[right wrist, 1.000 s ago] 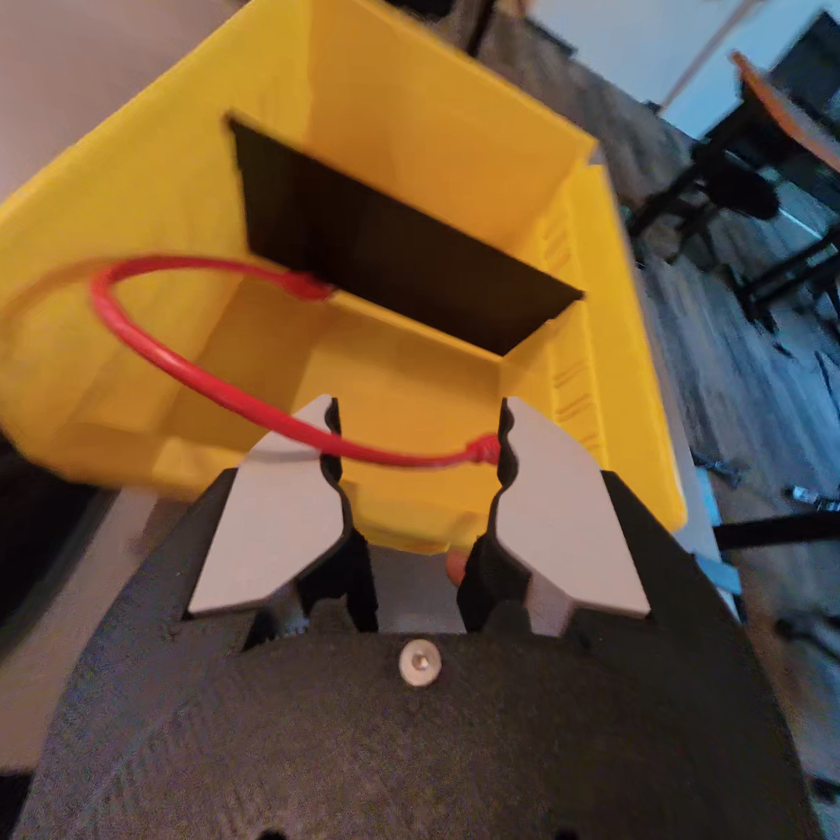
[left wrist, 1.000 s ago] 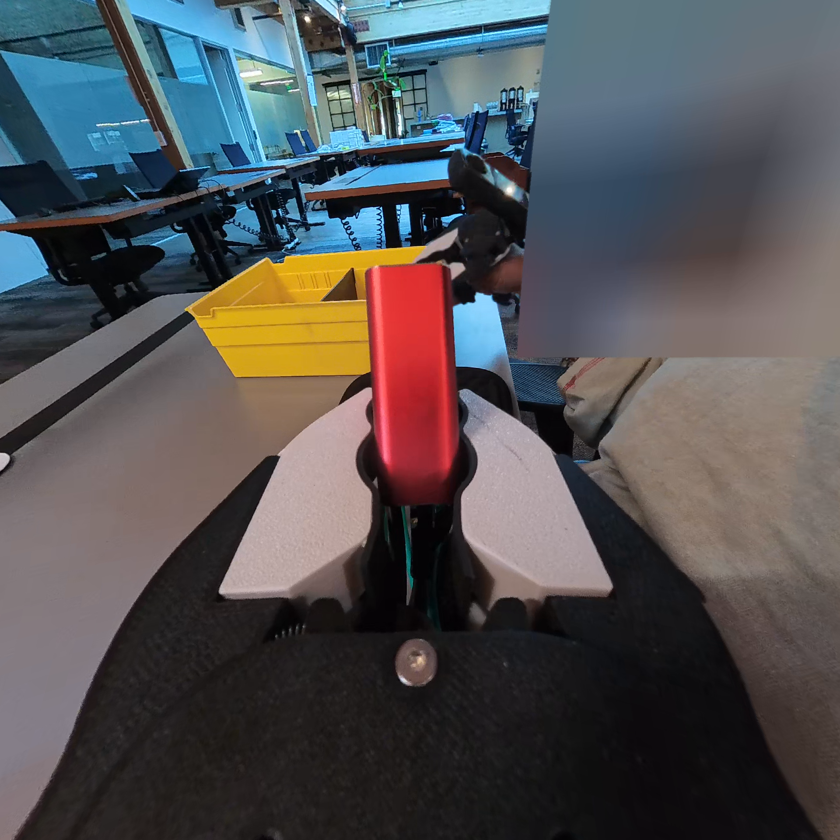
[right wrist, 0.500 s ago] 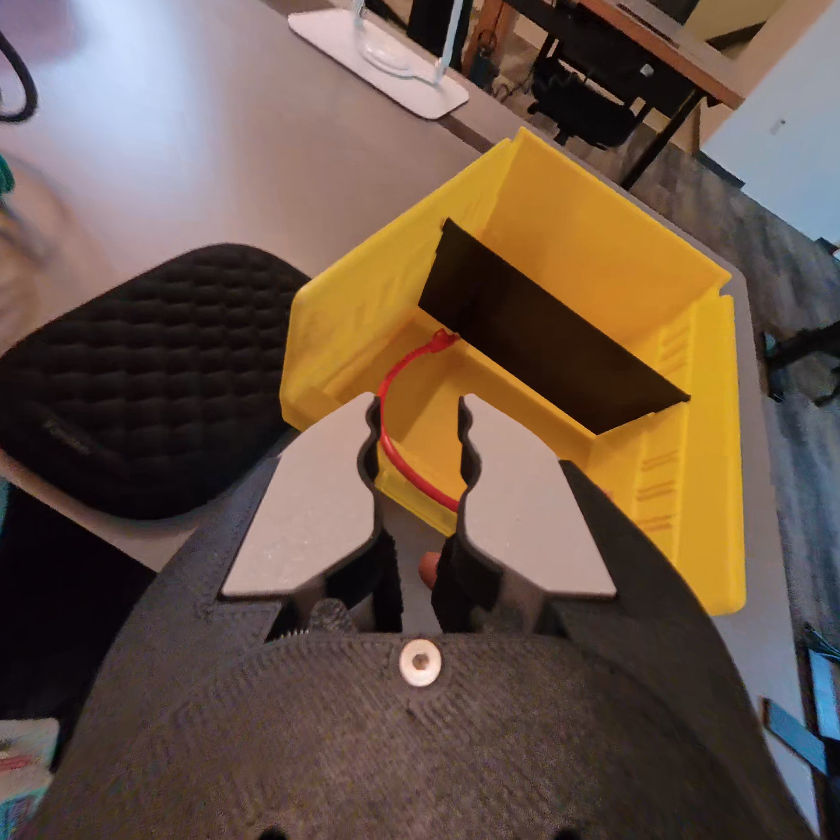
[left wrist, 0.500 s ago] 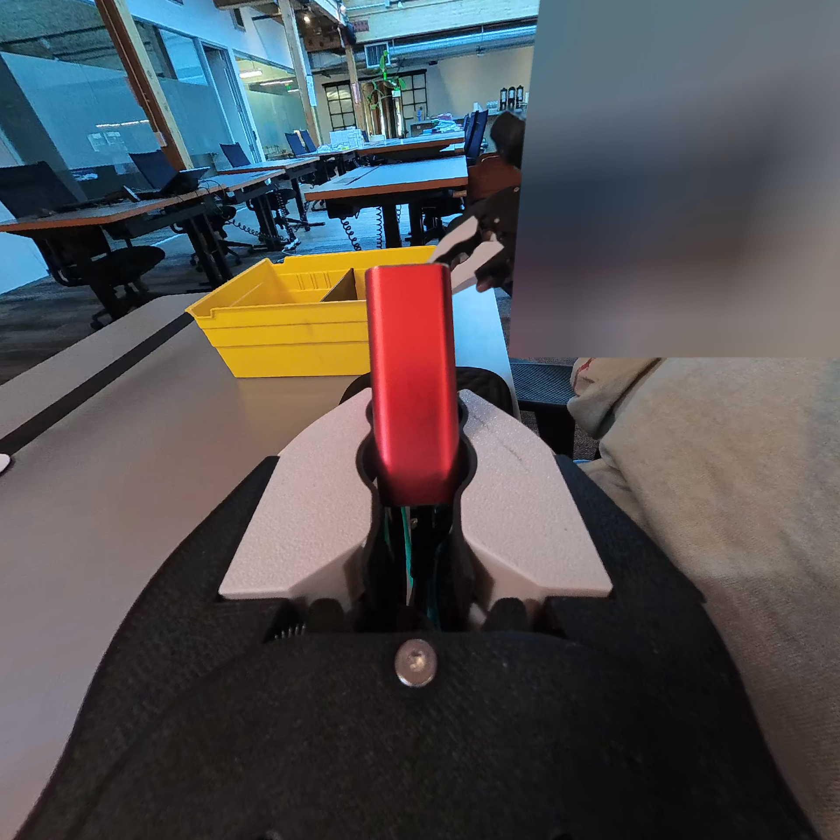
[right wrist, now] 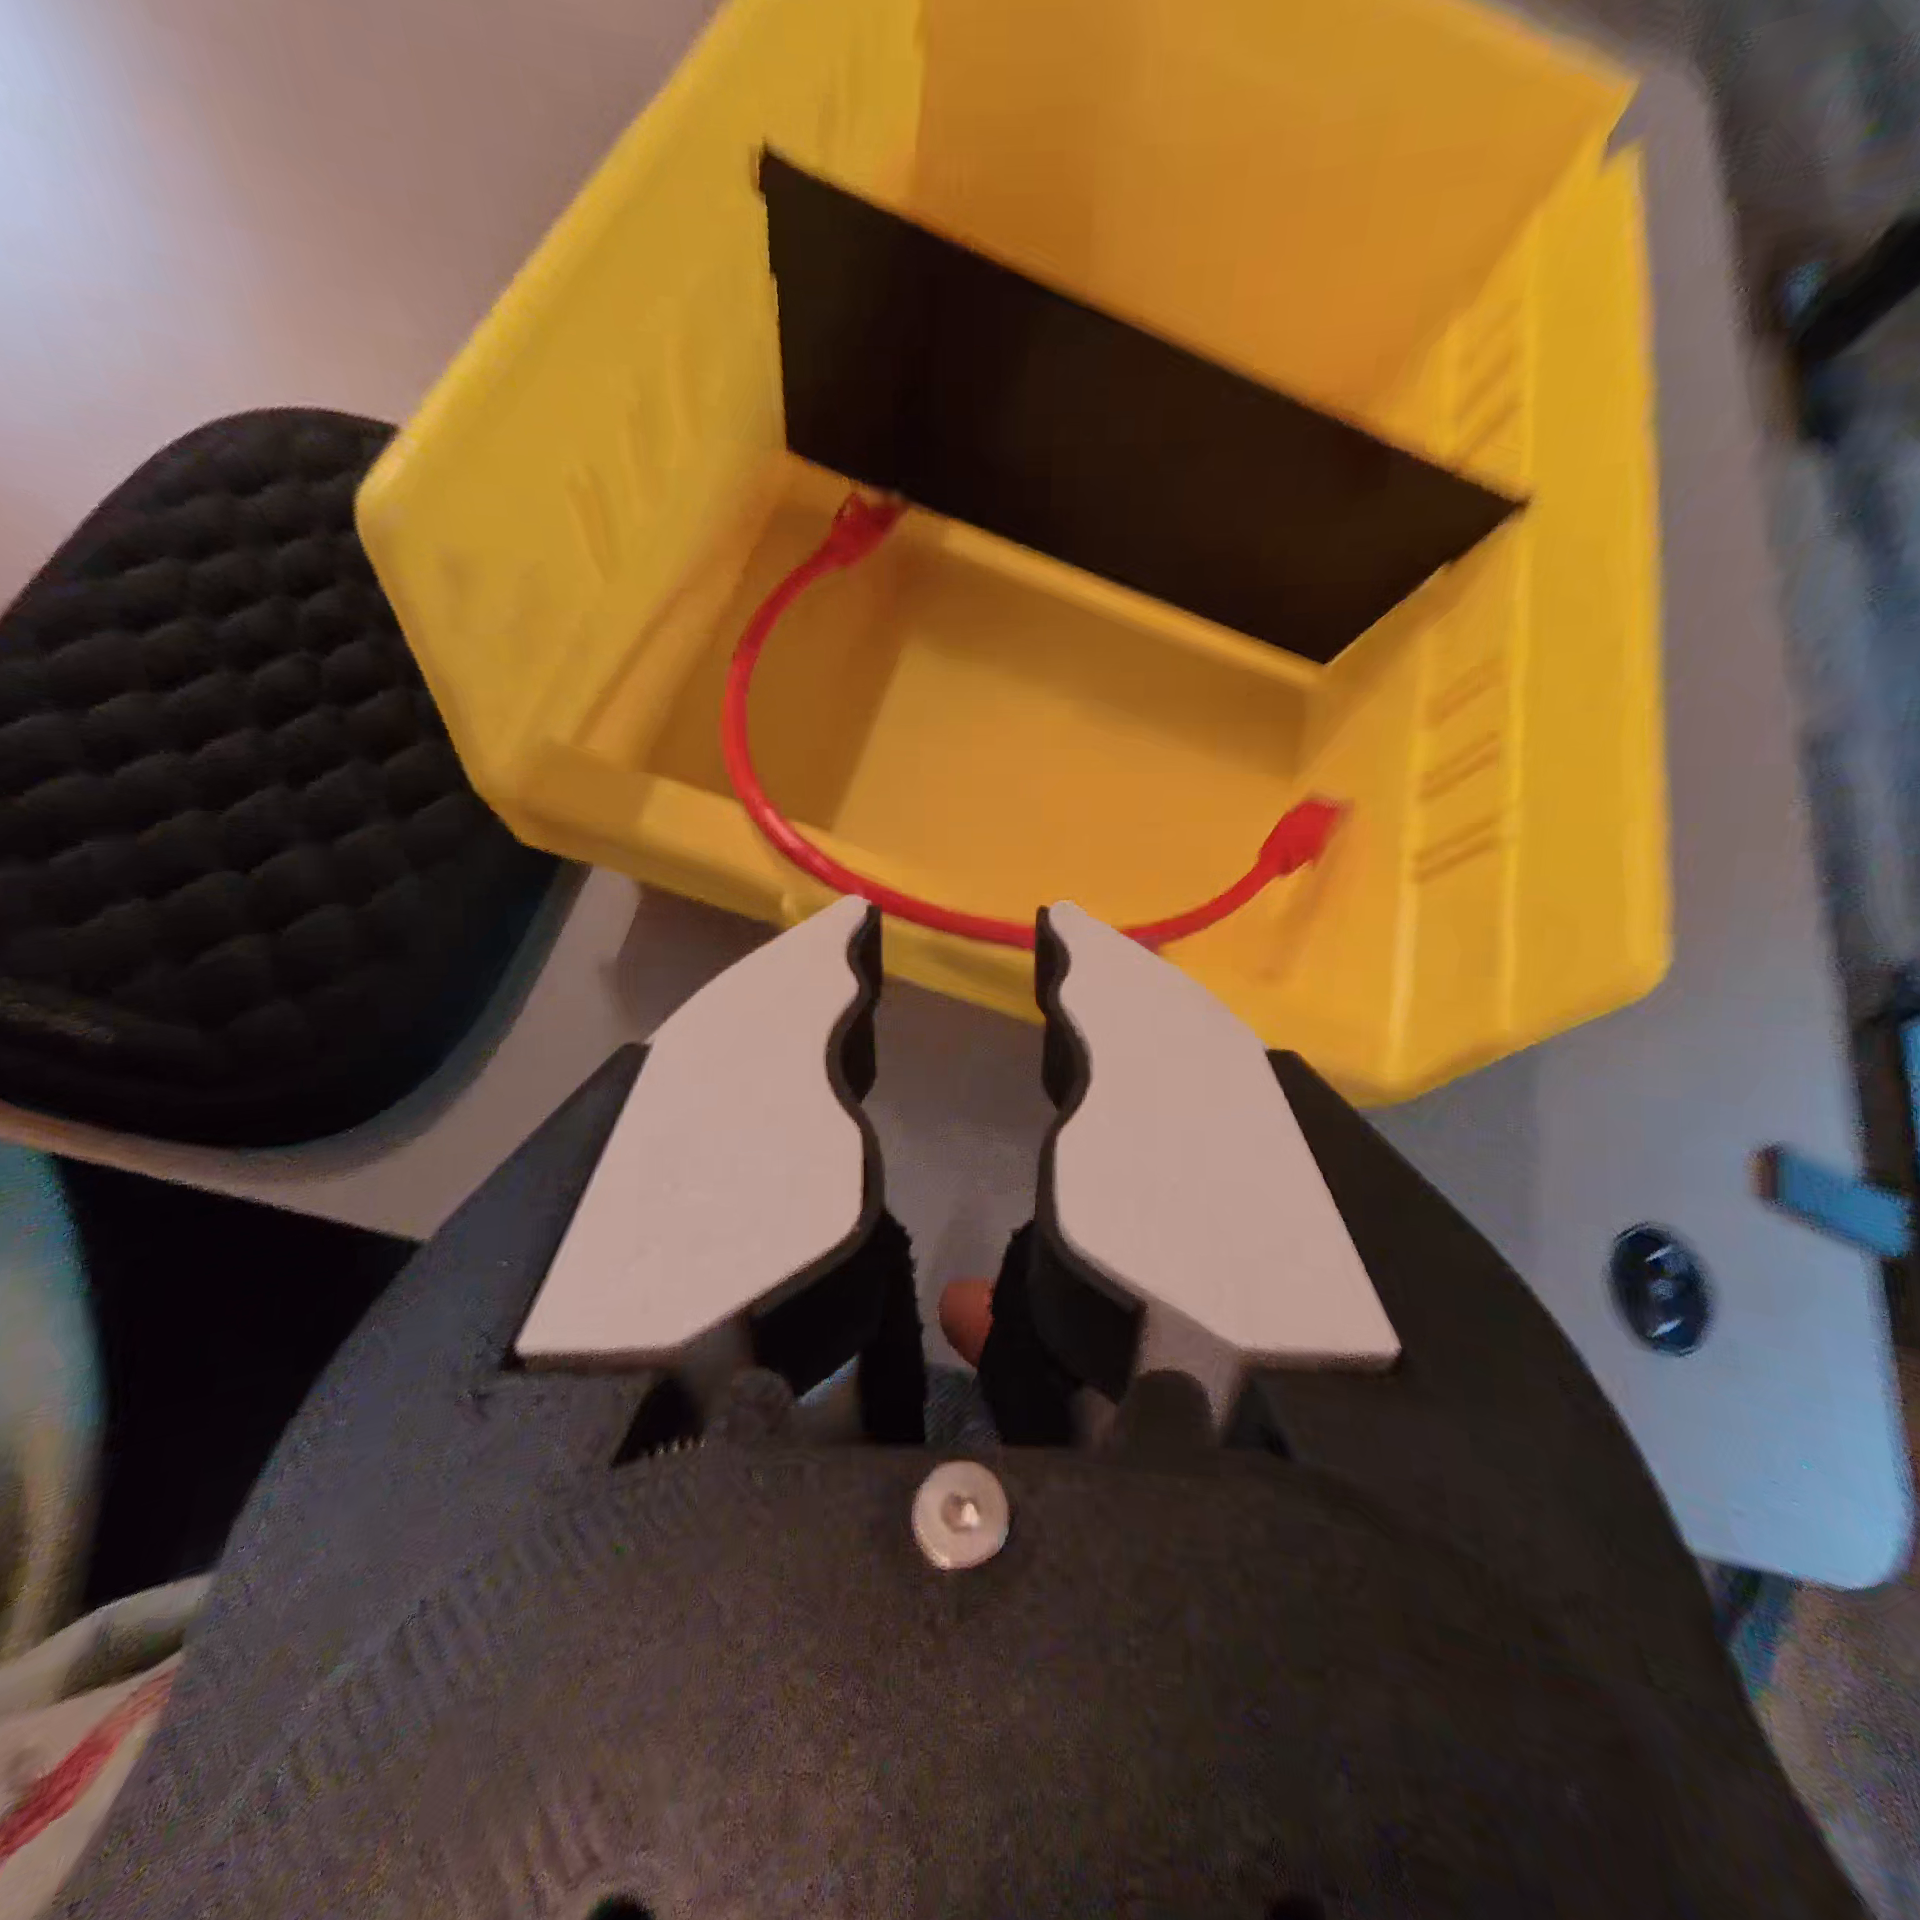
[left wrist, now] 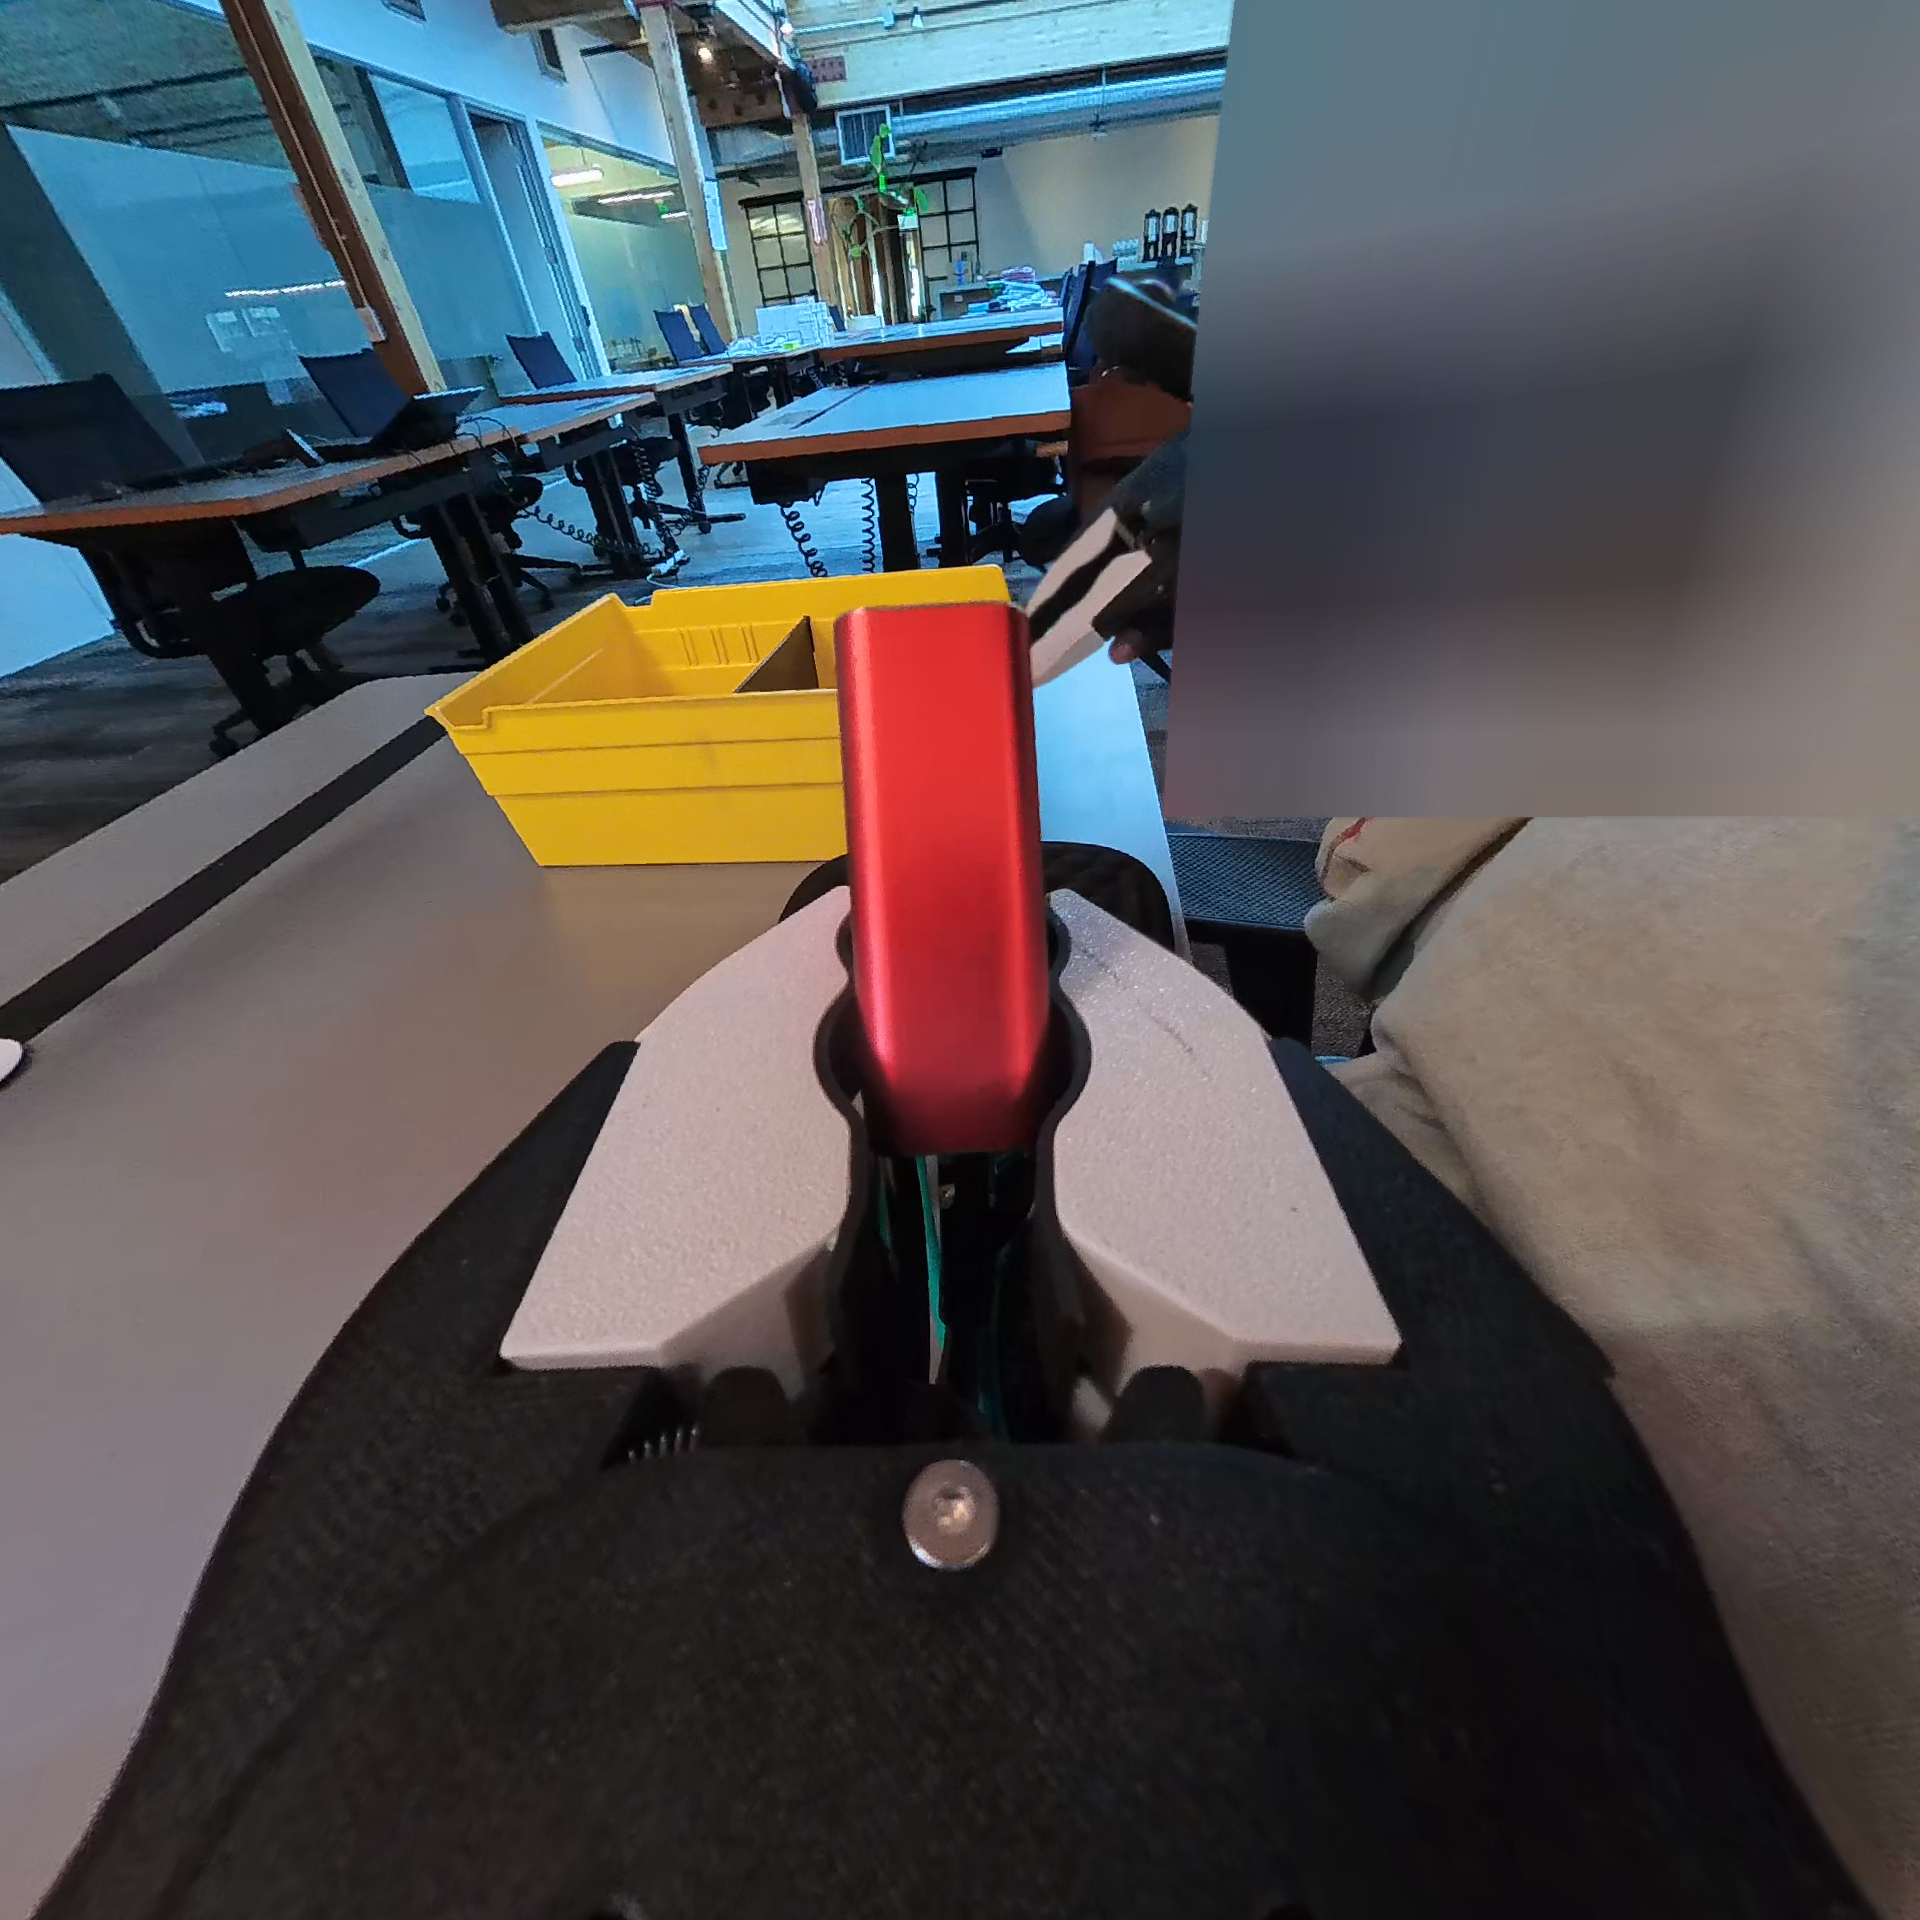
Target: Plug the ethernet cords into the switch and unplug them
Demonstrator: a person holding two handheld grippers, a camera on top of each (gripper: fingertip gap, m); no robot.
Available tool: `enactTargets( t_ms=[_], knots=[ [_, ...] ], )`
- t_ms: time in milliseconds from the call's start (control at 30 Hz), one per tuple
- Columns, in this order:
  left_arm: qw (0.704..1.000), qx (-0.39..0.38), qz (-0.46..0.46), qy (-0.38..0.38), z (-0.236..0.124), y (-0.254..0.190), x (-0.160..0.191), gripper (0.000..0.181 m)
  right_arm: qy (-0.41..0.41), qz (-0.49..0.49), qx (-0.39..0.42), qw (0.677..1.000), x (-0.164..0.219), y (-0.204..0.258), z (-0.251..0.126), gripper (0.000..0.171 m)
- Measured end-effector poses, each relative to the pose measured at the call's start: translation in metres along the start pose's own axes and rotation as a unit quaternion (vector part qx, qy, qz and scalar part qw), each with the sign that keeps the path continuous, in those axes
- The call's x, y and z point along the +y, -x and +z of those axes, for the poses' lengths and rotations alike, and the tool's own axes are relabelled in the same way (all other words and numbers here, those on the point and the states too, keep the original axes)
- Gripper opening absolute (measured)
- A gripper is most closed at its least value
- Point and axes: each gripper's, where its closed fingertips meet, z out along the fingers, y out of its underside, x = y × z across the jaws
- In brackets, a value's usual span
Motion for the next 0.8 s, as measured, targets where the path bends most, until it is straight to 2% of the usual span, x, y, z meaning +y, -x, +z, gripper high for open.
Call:
enactTargets(
  t_ms=[133,367,533,633,700,800],
  knots=[
    [1.000,-0.002,0.003,0.003,0.000,0.000,0.000,0.029,0.019,0.016,-0.001,1.000,0.007,-0.002,0.015,0.039],
    [1.000,0.001,-0.002,-0.001,0.000,0.000,0.000,0.029,-0.019,0.067,-0.045,0.997,0.001,0.002,0.024,0.052],
    [1.000,0.001,-0.001,0.000,0.000,0.000,0.000,0.029,-0.027,0.115,-0.109,0.987,-0.004,0.016,0.034,0.083],
    [1.000,0.001,-0.002,-0.001,0.000,0.000,0.000,0.029,-0.024,0.144,-0.104,0.984,-0.005,0.013,0.042,0.080],
    [1.000,0.001,-0.001,0.001,0.001,0.000,0.000,0.029,-0.024,0.159,-0.087,0.983,-0.005,0.007,0.044,0.069],
    [1.000,0.002,-0.003,0.000,0.001,0.000,0.000,0.029,-0.014,0.159,-0.063,0.985,-0.003,0.001,0.043,0.068]
  ],
)
